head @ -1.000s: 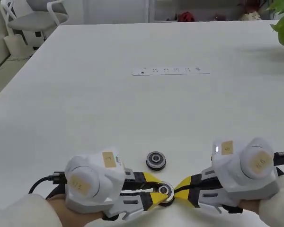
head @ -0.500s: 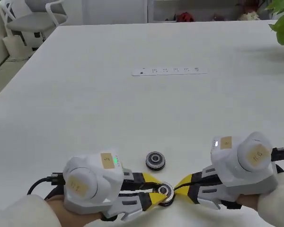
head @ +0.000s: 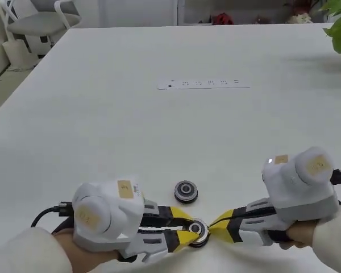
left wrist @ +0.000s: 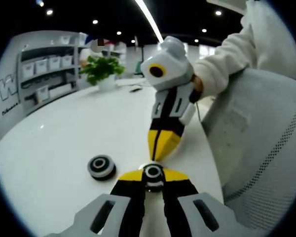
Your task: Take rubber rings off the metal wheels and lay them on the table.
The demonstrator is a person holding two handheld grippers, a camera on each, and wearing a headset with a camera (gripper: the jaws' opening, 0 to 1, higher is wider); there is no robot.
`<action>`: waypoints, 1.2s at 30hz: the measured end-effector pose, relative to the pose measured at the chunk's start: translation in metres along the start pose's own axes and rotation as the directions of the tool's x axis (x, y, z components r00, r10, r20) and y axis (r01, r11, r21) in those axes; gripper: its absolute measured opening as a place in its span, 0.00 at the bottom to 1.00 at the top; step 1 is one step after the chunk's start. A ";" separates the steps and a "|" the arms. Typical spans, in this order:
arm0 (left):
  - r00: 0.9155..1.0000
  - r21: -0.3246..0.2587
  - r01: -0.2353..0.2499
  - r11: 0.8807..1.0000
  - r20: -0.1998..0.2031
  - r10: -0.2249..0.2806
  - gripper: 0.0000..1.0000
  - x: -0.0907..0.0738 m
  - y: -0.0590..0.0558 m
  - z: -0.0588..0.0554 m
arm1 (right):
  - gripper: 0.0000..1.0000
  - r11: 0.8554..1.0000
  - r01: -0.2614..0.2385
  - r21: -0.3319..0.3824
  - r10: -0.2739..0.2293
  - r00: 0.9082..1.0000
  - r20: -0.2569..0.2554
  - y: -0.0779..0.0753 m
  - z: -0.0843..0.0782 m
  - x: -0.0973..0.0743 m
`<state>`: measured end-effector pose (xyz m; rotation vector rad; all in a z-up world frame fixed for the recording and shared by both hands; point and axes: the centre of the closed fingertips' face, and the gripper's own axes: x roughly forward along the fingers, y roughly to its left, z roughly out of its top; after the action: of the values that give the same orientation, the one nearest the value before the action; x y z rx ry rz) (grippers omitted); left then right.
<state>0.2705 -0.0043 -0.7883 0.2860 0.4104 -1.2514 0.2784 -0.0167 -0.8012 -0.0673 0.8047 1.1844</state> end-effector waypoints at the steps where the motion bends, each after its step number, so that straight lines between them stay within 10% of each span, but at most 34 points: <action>1: 1.000 0.002 0.002 1.000 0.000 -0.002 0.13 0.000 0.000 0.000 | 0.00 1.000 -0.006 0.023 0.006 1.000 0.003 0.001 0.000 0.000; 20: 0.999 0.033 0.047 0.998 0.015 -0.047 0.13 -0.001 -0.002 0.001 | 0.00 0.981 -0.069 0.182 0.059 0.996 0.061 0.005 0.006 -0.002; 36: 0.999 0.046 0.048 0.998 0.015 -0.049 0.13 0.001 -0.005 0.005 | 0.00 0.981 -0.070 0.180 0.060 0.996 0.059 0.009 0.008 -0.002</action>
<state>0.2668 -0.0085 -0.7847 0.3061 0.3770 -1.3111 0.2748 -0.0105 -0.7909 0.1417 0.8701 1.1643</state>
